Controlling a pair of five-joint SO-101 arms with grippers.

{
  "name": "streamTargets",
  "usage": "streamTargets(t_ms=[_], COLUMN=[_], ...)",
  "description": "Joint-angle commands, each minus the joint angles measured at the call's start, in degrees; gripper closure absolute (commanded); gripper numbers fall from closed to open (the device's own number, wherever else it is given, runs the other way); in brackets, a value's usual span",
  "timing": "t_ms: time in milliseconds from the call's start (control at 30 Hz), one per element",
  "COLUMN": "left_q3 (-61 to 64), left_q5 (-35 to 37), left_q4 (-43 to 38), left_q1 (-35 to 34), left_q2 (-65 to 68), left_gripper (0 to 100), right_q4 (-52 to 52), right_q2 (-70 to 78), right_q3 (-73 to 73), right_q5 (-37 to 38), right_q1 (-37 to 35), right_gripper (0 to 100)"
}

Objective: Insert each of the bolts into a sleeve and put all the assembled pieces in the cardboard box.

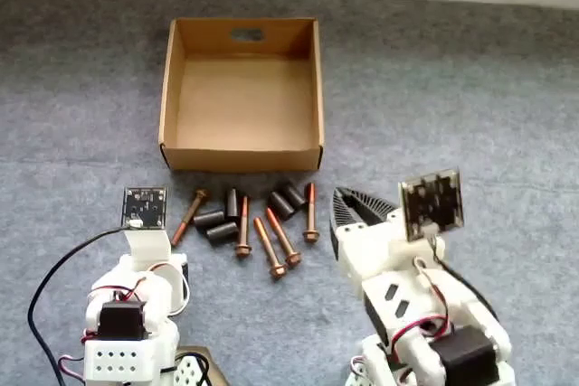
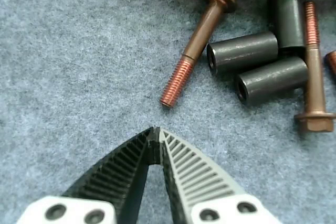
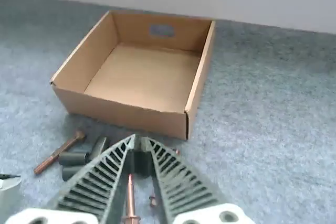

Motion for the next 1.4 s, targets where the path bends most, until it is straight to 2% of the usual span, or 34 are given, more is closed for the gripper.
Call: streamTargets(t_ms=[0, 100, 233, 300, 433, 600, 800, 1067, 1367], left_q3=[0.9, 0.9, 0.9, 0.9, 0.9, 0.9, 0.9, 0.9, 0.9], left_q5=[0.4, 0.4, 0.4, 0.4, 0.4, 0.4, 0.4, 0.4, 0.4], left_q4=[0.0, 0.0, 0.0, 0.0, 0.0, 0.0, 0.0, 0.0, 0.0], left_q1=[0.2, 0.2, 0.2, 0.2, 0.2, 0.2, 0.2, 0.2, 0.2], left_q2=[-0.4, -0.4, -0.4, -0.4, -0.4, -0.4, -0.4, -0.4, -0.4], left_gripper=[99, 99, 99, 99, 99, 99, 99, 99, 99], right_q4=[0.7, -1.6, -5.8, -8.0, -11.6, -15.6, -23.3, -23.3, -23.3], right_q2=[13.8, 23.5, 34.2, 38.2, 45.1, 54.2, 61.9, 72.2, 81.3], right_q3=[-5.4, -3.8, -3.4, -3.4, -3.4, -3.5, -4.1, -13.0, -18.1], right_q5=[0.9, 1.7, 12.6, 15.3, 15.5, 15.5, 15.7, 15.6, 16.2], right_q1=[-1.0, -1.1, -2.6, -3.6, -6.4, -9.6, -10.4, -13.9, -11.7], right_gripper=[98.9, 98.8, 98.8, 98.8, 97.4, 82.7, 84.3, 84.3, 84.3])
